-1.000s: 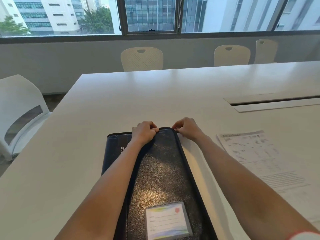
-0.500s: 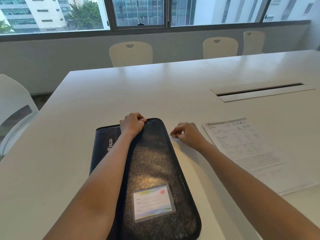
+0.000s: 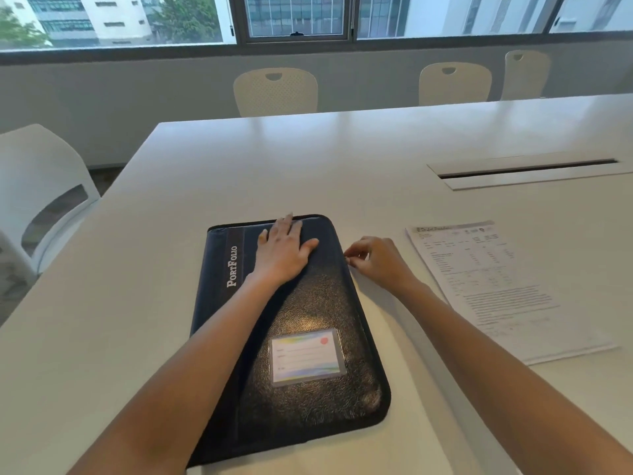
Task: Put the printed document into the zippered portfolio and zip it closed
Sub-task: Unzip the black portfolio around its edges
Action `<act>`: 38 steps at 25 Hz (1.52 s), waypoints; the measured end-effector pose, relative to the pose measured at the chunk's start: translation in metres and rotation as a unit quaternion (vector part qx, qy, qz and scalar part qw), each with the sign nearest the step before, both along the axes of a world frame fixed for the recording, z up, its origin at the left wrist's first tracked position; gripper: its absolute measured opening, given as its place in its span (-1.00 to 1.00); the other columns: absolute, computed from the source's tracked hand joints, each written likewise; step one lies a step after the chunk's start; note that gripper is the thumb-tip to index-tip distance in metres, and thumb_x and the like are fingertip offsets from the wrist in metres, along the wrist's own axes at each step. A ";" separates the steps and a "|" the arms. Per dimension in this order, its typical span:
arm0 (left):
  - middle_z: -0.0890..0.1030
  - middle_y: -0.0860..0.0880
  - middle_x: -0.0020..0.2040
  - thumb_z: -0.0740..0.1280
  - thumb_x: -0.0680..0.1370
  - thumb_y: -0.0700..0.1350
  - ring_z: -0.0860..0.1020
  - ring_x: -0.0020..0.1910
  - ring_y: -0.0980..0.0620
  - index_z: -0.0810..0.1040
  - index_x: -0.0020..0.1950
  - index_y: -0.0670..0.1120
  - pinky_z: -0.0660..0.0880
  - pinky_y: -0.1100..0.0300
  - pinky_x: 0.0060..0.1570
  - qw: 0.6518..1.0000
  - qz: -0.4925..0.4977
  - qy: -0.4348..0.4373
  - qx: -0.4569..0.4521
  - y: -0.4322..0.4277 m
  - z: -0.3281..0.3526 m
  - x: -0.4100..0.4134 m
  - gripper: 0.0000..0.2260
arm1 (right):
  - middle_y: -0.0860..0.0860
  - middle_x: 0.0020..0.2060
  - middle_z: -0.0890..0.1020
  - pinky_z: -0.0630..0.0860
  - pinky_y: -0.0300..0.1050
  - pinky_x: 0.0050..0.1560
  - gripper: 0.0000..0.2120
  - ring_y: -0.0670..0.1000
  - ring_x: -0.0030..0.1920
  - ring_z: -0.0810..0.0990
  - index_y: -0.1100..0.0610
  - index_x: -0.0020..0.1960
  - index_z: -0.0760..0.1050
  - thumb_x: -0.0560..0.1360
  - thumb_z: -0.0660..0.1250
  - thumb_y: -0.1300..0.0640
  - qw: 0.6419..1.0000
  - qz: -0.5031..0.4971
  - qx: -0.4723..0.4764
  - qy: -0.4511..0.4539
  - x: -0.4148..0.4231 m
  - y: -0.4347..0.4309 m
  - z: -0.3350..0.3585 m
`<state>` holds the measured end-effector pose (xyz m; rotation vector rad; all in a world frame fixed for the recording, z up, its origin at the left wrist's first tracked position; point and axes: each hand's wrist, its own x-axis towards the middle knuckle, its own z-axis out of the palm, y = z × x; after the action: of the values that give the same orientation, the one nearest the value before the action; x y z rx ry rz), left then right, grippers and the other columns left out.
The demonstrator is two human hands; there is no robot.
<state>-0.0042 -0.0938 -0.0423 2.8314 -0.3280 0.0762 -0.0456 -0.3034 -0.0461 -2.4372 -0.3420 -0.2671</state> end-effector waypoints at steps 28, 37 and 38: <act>0.14 -0.03 0.57 0.13 0.62 0.12 0.03 0.55 -0.06 0.50 0.30 0.22 -0.14 -0.24 0.45 0.970 -0.243 0.003 -0.018 -0.030 -0.001 -0.087 -0.71 | 0.07 -0.20 0.68 0.54 -0.03 -0.07 -0.91 0.06 -0.16 0.59 0.16 -0.10 0.69 0.42 0.43 0.21 0.991 -0.120 -0.044 -0.037 -0.125 0.012 -0.006; 0.33 0.07 0.39 0.20 0.59 0.05 0.18 0.41 -0.04 0.58 0.07 0.18 -0.04 -0.15 0.40 0.969 -0.230 -0.015 -0.092 -0.036 -0.006 -0.085 -0.83 | 0.07 -0.21 0.68 0.51 -0.05 -0.14 -0.90 0.03 -0.20 0.55 0.19 -0.11 0.68 0.45 0.39 0.22 0.990 -0.123 -0.048 -0.041 -0.139 0.014 -0.008; 0.33 0.07 0.38 0.21 0.59 0.05 0.19 0.40 -0.04 0.59 0.06 0.18 -0.03 -0.15 0.40 0.968 -0.230 -0.015 -0.099 -0.036 -0.005 -0.085 -0.83 | 0.07 -0.22 0.67 0.47 -0.10 -0.17 -0.91 0.01 -0.21 0.53 0.18 -0.12 0.68 0.45 0.40 0.22 0.990 -0.125 -0.049 -0.045 -0.145 0.013 -0.010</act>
<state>-0.0890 -0.1298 -0.0474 2.4900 -0.9174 0.0493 -0.1908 -0.2908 -0.0560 -2.5707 -0.0884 -0.4793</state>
